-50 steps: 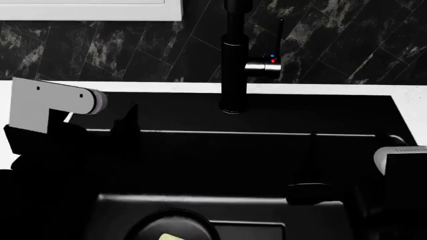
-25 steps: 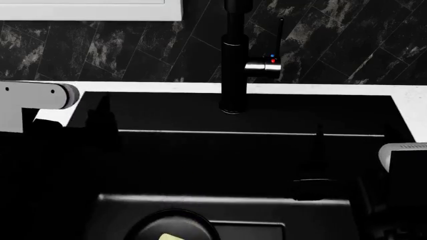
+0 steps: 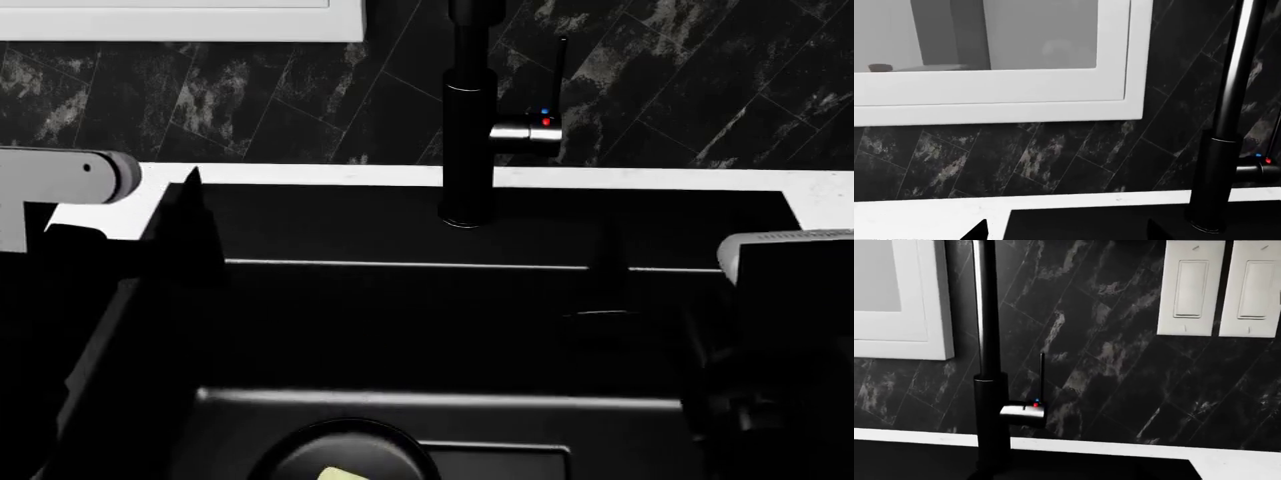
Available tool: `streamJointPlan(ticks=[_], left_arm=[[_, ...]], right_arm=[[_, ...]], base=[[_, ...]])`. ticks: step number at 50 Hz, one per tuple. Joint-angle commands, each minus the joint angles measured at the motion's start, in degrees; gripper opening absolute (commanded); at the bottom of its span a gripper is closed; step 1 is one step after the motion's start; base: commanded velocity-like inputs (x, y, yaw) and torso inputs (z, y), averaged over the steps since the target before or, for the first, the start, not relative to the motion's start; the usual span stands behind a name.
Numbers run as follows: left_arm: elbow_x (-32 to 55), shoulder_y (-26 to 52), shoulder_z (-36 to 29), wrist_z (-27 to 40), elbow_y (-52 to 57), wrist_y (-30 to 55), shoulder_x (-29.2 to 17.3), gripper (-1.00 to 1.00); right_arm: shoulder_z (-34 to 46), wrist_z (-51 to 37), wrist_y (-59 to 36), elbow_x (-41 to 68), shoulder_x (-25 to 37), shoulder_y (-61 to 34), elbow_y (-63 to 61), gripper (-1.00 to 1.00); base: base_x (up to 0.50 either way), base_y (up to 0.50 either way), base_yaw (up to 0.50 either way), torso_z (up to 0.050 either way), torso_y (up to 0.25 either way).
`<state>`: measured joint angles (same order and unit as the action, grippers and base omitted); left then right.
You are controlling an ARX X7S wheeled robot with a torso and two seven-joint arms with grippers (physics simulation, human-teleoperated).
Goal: Pick the pan and sponge and place them into the sink. Then turn on the water.
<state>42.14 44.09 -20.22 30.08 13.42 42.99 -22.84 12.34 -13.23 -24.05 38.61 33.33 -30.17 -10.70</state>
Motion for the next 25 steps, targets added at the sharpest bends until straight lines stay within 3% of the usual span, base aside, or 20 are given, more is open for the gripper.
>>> streamJointPlan(ticks=[1,25], left_arm=[[-0.1,0.0,-0.2,0.0,-0.4,0.1,-0.4,1.00],[0.2,-1.2,0.2,-0.4,-0.6,-0.8,-1.4,1.00]], right_arm=[[5.4,5.8,0.1,-3.2,-4.7,-11.2,12.0,1.00],[9.3,14.4,10.1,-9.9,-14.0,-26.7,41.2,1.00]], base=[[0.00,0.00,0.00,0.000,0.000],[0.00,0.00,0.00,0.000,0.000]])
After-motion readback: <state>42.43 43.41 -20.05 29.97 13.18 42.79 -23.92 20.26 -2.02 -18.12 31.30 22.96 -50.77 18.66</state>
